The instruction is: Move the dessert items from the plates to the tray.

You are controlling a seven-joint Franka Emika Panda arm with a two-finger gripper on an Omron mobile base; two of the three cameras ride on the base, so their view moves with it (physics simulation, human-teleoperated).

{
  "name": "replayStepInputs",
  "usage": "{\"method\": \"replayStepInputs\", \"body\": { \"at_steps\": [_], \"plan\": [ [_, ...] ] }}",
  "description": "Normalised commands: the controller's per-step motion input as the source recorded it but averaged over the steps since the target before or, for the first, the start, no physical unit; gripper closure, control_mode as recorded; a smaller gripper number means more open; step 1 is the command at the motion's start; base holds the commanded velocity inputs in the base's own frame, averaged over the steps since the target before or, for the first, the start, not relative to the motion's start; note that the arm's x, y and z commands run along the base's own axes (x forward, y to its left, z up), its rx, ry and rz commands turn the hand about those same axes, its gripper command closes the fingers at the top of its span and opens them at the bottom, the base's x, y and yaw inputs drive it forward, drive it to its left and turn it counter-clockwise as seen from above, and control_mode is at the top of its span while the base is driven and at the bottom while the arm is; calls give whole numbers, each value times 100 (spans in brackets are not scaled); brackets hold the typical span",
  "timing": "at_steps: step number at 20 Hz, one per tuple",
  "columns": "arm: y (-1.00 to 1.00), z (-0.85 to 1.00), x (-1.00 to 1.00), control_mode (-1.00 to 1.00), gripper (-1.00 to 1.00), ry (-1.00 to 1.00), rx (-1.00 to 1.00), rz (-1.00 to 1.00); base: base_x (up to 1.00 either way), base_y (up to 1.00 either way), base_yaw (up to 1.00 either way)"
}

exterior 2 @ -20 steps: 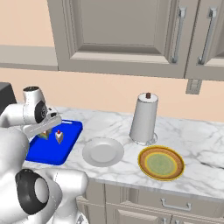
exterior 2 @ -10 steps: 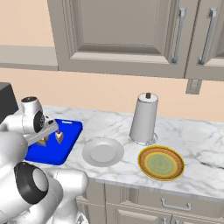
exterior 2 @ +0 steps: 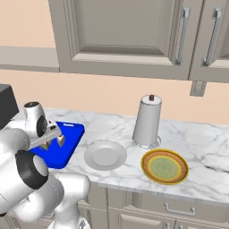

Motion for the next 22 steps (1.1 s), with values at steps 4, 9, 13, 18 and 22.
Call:
{"method": "replayStepInputs", "body": {
  "at_steps": [4,9,13,18,22],
  "plan": [
    [1,-18,0,-100,100,0,0,-12,0,0,0],
    [0,-26,0,-100,100,0,0,-17,0,0,0],
    [0,-13,0,-100,100,0,0,-22,0,0,0],
    [0,-14,0,-100,100,0,0,-22,0,0,0],
    [0,-30,0,-100,100,0,0,-22,0,0,0]
  ]
}}
